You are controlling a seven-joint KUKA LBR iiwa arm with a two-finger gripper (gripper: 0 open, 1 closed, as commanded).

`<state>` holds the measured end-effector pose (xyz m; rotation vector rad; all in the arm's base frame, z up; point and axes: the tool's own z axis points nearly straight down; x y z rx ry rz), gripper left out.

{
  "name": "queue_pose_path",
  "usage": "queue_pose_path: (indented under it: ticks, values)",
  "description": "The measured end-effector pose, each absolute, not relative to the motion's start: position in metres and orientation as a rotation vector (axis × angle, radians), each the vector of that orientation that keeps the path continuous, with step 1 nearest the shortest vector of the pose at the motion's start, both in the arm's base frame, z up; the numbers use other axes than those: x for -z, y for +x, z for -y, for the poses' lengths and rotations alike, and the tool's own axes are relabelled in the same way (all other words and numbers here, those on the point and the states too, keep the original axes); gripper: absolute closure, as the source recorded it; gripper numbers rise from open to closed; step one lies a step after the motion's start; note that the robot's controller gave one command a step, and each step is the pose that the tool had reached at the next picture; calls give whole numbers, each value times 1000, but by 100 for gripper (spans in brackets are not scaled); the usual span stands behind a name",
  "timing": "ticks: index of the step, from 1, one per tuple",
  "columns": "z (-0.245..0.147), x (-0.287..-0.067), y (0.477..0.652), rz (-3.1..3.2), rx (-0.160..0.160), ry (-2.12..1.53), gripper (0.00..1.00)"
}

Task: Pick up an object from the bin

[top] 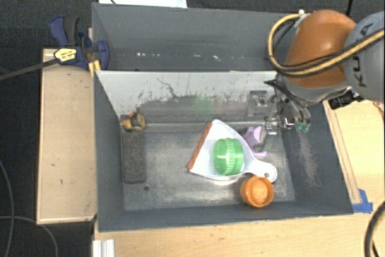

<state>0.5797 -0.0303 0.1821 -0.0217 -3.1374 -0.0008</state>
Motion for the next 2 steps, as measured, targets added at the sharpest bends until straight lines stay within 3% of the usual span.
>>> queue_pose_path:
  ticks: [1, 2]
  values:
    - [30, -187, 581, 3145, 0, -20, 0]
    - [3, -162, 566, 3096, -1, 556, 0]
